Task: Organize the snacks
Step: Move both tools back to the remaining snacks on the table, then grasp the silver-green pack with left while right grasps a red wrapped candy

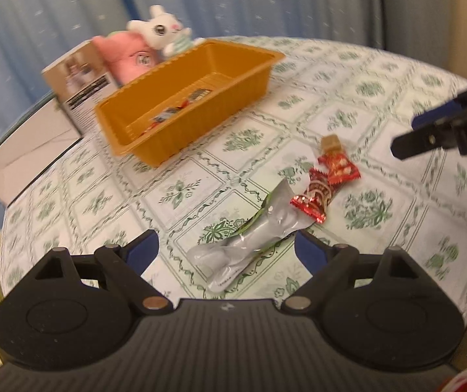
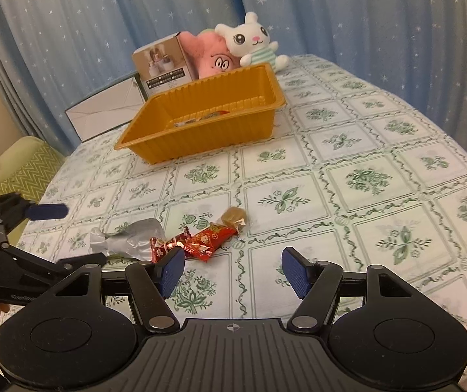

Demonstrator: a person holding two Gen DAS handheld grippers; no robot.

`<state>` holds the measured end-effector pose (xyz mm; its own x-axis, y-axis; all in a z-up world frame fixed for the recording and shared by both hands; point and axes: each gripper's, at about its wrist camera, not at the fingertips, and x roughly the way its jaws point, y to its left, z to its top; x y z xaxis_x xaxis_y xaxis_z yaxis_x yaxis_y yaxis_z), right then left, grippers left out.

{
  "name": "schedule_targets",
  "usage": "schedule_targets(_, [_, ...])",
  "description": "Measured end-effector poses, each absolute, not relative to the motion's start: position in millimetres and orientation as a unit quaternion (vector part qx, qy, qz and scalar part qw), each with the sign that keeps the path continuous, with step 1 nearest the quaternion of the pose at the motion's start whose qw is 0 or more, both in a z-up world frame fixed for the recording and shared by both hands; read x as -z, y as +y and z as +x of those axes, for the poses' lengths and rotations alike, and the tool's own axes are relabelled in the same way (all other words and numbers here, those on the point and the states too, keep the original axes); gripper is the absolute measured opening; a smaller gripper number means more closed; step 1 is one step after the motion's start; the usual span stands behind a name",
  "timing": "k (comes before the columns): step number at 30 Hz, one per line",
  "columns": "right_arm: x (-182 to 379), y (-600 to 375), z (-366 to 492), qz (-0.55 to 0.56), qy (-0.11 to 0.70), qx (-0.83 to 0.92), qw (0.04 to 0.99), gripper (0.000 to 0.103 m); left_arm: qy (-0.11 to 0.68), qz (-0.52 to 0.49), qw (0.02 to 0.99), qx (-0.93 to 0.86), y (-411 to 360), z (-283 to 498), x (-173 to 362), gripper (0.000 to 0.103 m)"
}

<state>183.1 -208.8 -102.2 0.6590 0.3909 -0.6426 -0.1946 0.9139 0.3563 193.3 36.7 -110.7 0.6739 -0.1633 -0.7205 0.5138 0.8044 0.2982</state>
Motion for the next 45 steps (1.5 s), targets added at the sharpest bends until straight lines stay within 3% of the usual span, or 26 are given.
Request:
schedule_targets(6, [112.7, -204.5, 194.6, 0.129, 0.39, -0.16, 0.898, 0.067, 0.362, 0.292, 0.857, 0.223, 32.4, 211.2, 129.6, 0.082])
schedule_targets(13, [118.9, -205.0, 201.7, 0.135, 0.395, -0.15, 0.896, 0.067, 0.362, 0.284, 0.855, 0.238, 33.4, 223.2, 139.7, 0.081])
schedule_targets(15, [119.0, -202.6, 203.5, 0.135, 0.394, -0.148, 0.897, 0.067, 0.37, 0.264, 0.859, 0.237, 34.2, 227.9, 139.0, 0.076])
schedule_targets(19, [119.1, -197.2, 206.3, 0.136, 0.391, -0.149, 0.898, 0.067, 0.384, 0.227, 0.863, 0.238, 36.2, 235.6, 137.8, 0.055])
schedule_targets(22, [119.4, -193.9, 208.0, 0.136, 0.391, -0.152, 0.898, 0.067, 0.39, 0.211, 0.865, 0.236, 37.4, 237.4, 137.6, 0.051])
schedule_targets(26, [120.0, -189.7, 209.6, 0.136, 0.391, -0.153, 0.897, 0.067, 0.413, 0.175, 0.865, 0.225, 39.8, 238.3, 135.6, 0.035])
schedule_targets(29, [119.7, -188.6, 210.6, 0.136, 0.388, -0.152, 0.899, 0.067, 0.427, 0.155, 0.866, 0.21, 39.7, 233.8, 134.0, 0.028])
schedule_targets(39, [121.0, -170.1, 214.4, 0.099, 0.37, -0.161, 0.909, 0.067, 0.412, 0.141, 0.879, 0.195, 39.7, 227.1, 132.4, 0.029])
schedule_targets(41, [123.6, -165.1, 218.7, 0.101, 0.371, -0.162, 0.909, 0.06, 0.403, 0.141, 0.884, 0.191, 38.5, 227.5, 130.7, 0.029])
schedule_targets(42, [125.1, -162.6, 221.6, 0.1, 0.374, -0.16, 0.908, 0.05, 0.399, 0.138, 0.887, 0.186, 38.6, 227.7, 130.2, 0.029])
schedule_targets(45, [129.4, -161.5, 226.6, 0.11, 0.385, -0.147, 0.904, 0.045, 0.396, 0.132, 0.89, 0.181, 39.3, 229.0, 131.0, 0.03])
